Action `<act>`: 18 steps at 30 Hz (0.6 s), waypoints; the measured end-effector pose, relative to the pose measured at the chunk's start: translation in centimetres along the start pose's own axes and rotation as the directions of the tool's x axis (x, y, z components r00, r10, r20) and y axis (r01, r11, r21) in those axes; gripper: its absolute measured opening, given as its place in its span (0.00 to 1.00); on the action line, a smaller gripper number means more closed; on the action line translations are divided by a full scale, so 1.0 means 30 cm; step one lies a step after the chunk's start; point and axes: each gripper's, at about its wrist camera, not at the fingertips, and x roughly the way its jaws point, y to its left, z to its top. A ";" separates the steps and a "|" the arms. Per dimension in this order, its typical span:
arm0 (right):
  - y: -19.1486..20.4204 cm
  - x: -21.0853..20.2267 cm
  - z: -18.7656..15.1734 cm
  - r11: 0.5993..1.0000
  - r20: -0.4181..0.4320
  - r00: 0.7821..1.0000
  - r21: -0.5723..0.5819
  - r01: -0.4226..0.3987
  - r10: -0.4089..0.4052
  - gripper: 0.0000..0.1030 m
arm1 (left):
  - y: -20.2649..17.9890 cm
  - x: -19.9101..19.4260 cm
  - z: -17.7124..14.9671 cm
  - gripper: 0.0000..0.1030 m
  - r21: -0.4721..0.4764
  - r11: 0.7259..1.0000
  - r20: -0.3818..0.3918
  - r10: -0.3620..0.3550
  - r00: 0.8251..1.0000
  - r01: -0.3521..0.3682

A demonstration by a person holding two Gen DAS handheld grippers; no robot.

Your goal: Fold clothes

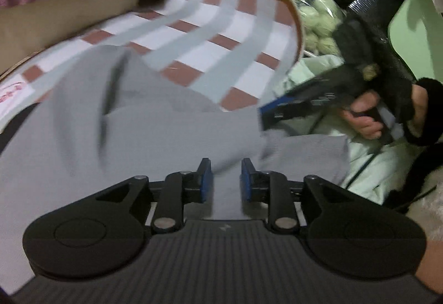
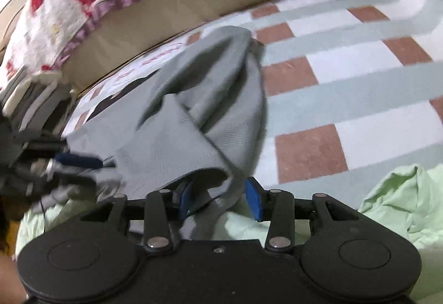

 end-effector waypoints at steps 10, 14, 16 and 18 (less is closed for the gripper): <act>0.085 -0.034 0.049 0.980 0.117 0.983 -0.160 -0.120 0.140 0.04 | -0.067 0.088 -0.025 0.38 0.023 0.976 -0.117 0.217 0.969 -0.216; 0.106 -0.078 0.059 0.977 0.156 0.980 -0.191 -0.096 0.126 0.04 | -0.004 0.014 -0.047 0.12 -0.141 0.965 -0.060 0.216 0.975 -0.222; 0.115 -0.055 0.050 0.975 0.124 0.989 -0.218 -0.046 0.074 0.08 | 0.016 -0.023 -0.054 0.10 -0.202 0.954 -0.023 0.219 0.975 -0.219; 0.106 -0.020 0.040 0.979 0.086 0.995 -0.202 -0.033 0.051 0.12 | 0.028 -0.057 -0.057 0.09 -0.244 0.946 0.018 0.223 0.975 -0.212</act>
